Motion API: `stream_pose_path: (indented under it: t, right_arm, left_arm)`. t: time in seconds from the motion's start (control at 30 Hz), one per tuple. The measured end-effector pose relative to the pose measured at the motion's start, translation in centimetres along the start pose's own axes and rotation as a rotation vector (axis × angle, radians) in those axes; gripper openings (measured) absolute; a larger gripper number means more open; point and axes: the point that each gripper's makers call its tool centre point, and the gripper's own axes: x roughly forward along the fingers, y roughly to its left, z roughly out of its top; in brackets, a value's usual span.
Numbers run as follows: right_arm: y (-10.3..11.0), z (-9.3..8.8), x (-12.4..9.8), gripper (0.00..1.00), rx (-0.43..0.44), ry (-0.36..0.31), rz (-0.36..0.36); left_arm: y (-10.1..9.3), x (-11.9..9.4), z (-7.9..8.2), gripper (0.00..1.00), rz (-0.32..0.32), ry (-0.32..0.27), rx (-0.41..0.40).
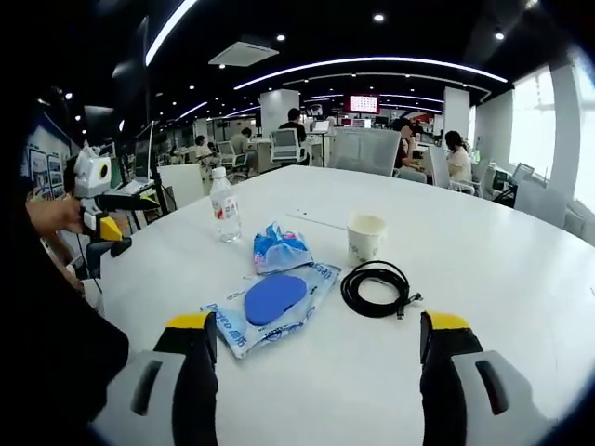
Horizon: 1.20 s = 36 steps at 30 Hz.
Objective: Arrange the tabletop items into an orderly group along one side of the table until the central work area is clear of visible clutter.
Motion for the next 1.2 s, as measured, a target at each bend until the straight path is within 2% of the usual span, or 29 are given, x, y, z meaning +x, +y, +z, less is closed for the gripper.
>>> stream_pose_path:
  t: [0.27, 0.57, 1.07, 1.2]
  right_arm:
    - [-1.1, 0.9, 1.0, 0.76, 0.017, -0.004, -0.017]
    - [-2.2, 1.8, 2.1, 0.66, 0.040, -0.006, -0.031]
    - [-3.9, 3.0, 4.2, 0.52, 0.059, 0.015, -0.054]
    - [-4.2, 3.6, 5.6, 0.47, 0.064, 0.037, -0.042]
  left_arm:
    - [0.3, -0.1, 0.6, 1.00, 0.003, -0.010, -0.003]
    - [0.4, 0.3, 0.4, 1.00, -0.009, -0.003, -0.010]
    - [0.9, 1.0, 1.0, 1.00, -0.016, -0.028, -0.007]
    - [1.0, 1.4, 0.9, 1.00, -0.027, -0.019, -0.007]
